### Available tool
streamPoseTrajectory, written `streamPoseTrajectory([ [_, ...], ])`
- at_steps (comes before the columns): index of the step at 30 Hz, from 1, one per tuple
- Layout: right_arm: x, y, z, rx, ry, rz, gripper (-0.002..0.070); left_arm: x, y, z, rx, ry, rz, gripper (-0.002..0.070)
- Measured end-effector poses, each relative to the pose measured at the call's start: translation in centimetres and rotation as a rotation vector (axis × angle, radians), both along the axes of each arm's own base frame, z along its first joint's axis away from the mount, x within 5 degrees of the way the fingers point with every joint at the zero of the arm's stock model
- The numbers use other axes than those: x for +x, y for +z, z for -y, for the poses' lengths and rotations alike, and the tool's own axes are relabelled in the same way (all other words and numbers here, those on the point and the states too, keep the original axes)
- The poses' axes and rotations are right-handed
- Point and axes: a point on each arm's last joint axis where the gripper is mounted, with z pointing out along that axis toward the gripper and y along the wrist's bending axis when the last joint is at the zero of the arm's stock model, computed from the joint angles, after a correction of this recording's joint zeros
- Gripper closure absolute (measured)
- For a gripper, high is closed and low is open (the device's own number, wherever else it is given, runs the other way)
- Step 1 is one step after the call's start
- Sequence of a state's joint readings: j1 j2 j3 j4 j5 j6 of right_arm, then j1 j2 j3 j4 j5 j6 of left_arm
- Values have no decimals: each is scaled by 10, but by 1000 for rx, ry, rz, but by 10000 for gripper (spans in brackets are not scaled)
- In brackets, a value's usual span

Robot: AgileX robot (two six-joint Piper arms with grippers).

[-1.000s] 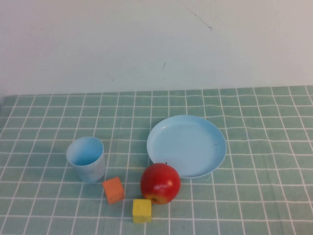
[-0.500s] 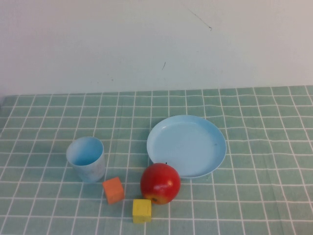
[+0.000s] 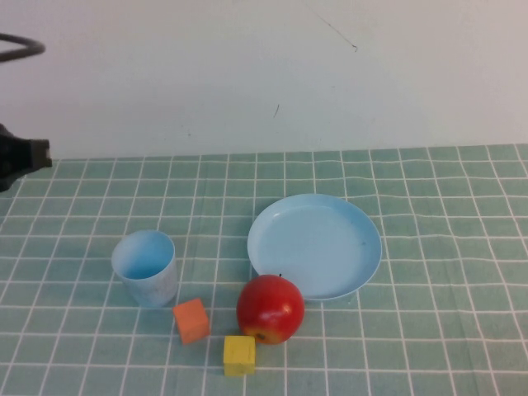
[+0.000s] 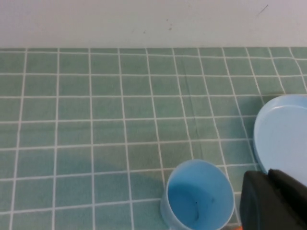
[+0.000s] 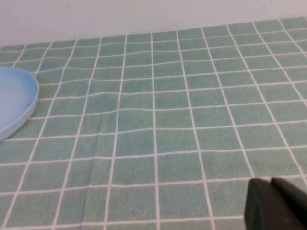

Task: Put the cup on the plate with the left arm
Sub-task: Pick up the cup from the table

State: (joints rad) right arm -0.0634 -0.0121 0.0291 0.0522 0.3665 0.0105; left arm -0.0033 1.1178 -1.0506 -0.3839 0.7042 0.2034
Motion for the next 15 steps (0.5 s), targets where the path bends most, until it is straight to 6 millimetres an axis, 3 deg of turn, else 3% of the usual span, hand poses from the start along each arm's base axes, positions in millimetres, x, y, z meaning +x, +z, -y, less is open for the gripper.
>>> streamPoseTrajectory([
  [4,0,0,0,0,0,0,678,31,-12,4,3,-57,-90,655],
  [11,0,0,0,0,0,0,678,66,-71,30,69,-249,-302,374],
  [15,0,0,0,0,0,0,678,84,-103,41,107,-272,-371,309],
])
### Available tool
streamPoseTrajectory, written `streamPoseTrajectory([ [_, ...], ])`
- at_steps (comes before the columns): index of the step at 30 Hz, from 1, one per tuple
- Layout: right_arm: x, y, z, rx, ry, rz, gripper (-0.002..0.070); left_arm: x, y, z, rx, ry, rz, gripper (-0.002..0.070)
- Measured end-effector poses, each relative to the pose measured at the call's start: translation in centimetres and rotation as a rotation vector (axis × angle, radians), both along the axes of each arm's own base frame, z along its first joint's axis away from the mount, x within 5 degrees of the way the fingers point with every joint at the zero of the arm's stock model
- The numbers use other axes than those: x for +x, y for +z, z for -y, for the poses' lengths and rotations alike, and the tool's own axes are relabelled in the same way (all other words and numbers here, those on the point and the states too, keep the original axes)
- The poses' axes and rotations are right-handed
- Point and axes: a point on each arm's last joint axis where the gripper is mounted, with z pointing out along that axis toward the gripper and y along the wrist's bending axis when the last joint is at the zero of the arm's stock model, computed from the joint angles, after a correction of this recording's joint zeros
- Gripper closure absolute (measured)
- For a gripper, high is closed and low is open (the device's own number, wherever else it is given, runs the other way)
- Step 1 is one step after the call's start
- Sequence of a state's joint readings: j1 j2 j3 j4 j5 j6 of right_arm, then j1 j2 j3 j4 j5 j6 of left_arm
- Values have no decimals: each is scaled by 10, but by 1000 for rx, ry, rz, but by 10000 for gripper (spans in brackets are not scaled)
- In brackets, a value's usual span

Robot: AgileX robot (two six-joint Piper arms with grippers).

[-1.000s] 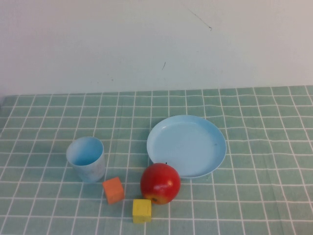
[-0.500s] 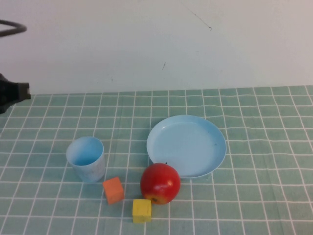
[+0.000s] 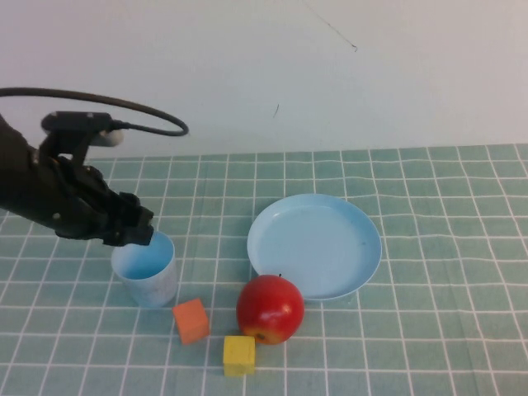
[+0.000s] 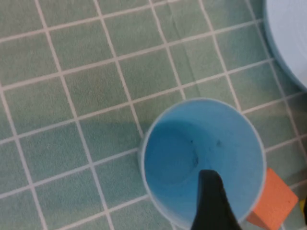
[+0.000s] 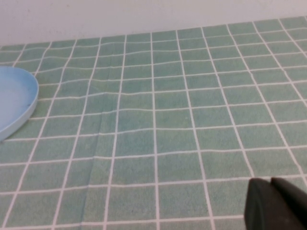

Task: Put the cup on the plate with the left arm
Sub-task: Pick up the cup from the table

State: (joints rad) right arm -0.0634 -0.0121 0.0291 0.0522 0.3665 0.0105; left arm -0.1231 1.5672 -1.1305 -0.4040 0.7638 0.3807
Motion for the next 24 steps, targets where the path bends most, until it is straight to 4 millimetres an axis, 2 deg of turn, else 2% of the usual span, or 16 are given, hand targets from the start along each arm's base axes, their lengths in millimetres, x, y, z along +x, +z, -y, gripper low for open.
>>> streamPoseTrajectory([
  [3,0,0,0,0,0,0,678,12,-21,4,41,36,-28,298],
  [6,0,0,0,0,0,0,678,18,-34,0,97,90,-49,296],
  [14,0,0,0,0,0,0,678,24,-48,-5,164,136,-76,312],
  [17,0,0,0,0,0,0,678,26,-55,-5,168,136,-94,372],
  [19,0,0,0,0,0,0,678,27,-58,-5,170,136,-103,447],
  [22,0,0,0,0,0,0,678,28,-66,-5,174,135,-125,596],
  [24,0,0,0,0,0,0,678,29,-70,-5,175,135,-135,641],
])
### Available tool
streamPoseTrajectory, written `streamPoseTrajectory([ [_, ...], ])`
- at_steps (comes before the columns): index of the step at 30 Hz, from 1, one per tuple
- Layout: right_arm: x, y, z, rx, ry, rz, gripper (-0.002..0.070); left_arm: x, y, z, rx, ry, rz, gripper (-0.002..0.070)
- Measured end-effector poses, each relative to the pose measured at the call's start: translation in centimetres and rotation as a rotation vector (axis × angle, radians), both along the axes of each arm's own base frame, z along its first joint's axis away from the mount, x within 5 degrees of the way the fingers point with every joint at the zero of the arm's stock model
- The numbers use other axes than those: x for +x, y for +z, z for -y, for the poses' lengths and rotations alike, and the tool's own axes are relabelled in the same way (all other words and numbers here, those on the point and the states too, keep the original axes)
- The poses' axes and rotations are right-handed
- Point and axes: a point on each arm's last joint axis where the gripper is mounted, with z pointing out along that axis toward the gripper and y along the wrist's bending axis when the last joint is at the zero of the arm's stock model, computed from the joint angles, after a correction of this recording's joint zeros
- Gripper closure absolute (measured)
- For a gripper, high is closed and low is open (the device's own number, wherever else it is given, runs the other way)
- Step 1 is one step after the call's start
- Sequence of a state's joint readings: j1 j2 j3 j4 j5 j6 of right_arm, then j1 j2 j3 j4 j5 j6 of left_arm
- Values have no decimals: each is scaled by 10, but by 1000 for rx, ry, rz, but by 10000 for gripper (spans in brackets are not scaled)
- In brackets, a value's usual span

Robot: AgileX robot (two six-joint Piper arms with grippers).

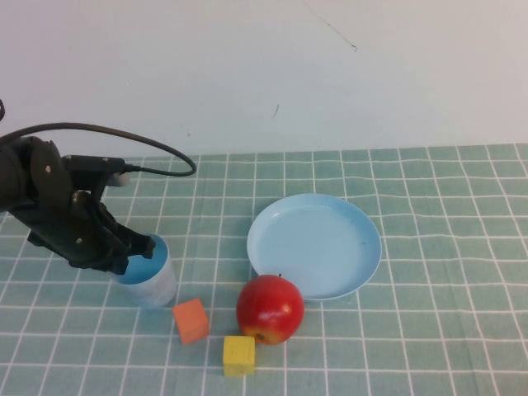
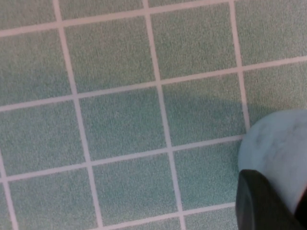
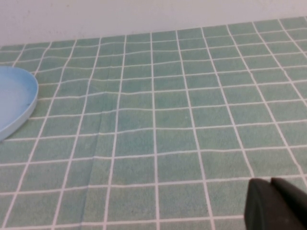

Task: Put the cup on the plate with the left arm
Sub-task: Pick up the cup from the table, then place the cup on the plate

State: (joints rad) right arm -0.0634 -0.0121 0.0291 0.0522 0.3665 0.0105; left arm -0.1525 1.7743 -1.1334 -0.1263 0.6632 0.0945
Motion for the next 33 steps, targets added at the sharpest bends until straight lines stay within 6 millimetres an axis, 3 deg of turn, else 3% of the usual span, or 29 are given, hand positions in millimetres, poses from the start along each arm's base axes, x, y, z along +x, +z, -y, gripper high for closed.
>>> streamPoseTrajectory([
  [7,0,0,0,0,0,0,678,8,11,6,-61,28,-4,662],
  [16,0,0,0,0,0,0,678,32,82,29,-238,-40,87,662],
  [20,0,0,0,0,0,0,678,41,102,58,-264,-112,152,662],
  [24,0,0,0,0,0,0,678,43,99,97,-273,-215,169,662],
  [27,0,0,0,0,0,0,678,47,84,122,-273,-267,157,662],
  [33,0,0,0,0,0,0,678,58,54,138,-257,-305,133,662],
])
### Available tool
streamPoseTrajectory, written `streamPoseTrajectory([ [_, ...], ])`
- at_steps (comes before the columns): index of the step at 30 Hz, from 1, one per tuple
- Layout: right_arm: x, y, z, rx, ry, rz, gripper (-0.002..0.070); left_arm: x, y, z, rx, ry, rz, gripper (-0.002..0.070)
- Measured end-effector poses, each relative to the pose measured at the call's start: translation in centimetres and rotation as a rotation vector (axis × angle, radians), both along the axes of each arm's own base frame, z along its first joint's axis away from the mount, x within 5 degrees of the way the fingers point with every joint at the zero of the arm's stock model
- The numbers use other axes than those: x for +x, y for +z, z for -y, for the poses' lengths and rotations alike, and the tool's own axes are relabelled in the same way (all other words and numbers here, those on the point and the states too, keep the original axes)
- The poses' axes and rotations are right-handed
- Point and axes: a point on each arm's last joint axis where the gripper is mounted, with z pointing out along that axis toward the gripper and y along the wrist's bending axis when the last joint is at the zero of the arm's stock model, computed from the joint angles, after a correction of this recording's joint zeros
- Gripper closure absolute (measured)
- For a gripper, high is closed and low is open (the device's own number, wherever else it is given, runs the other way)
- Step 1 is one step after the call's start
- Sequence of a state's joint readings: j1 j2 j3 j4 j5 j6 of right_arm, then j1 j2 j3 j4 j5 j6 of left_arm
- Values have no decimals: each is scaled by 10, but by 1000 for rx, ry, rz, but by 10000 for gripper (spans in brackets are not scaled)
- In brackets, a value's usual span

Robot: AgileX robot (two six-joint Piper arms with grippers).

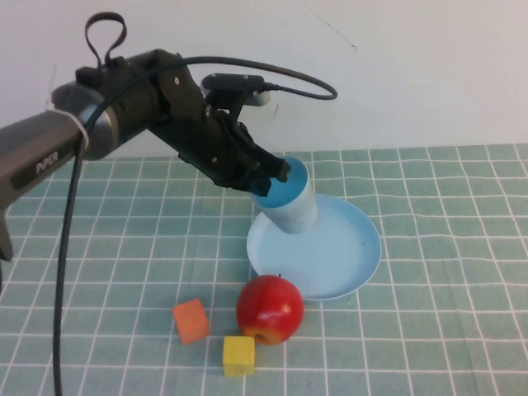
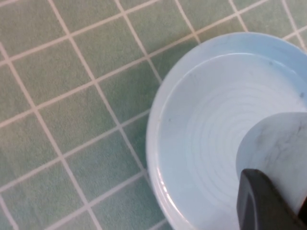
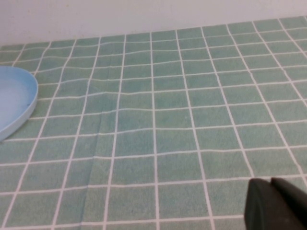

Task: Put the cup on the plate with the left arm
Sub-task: Place the cup on the plate

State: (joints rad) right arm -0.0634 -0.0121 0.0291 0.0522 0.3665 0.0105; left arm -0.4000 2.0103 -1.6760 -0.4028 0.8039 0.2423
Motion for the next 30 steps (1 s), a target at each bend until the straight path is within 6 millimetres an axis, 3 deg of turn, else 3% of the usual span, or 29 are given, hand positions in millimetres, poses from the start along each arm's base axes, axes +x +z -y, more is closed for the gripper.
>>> streamPoseTrajectory([
  [7,0,0,0,0,0,0,678,9,-18,4,-17,22,-12,662],
  [18,0,0,0,0,0,0,678,9,-18,8,-74,49,-42,662],
  [30,0,0,0,0,0,0,678,11,-37,10,-40,43,-73,662],
])
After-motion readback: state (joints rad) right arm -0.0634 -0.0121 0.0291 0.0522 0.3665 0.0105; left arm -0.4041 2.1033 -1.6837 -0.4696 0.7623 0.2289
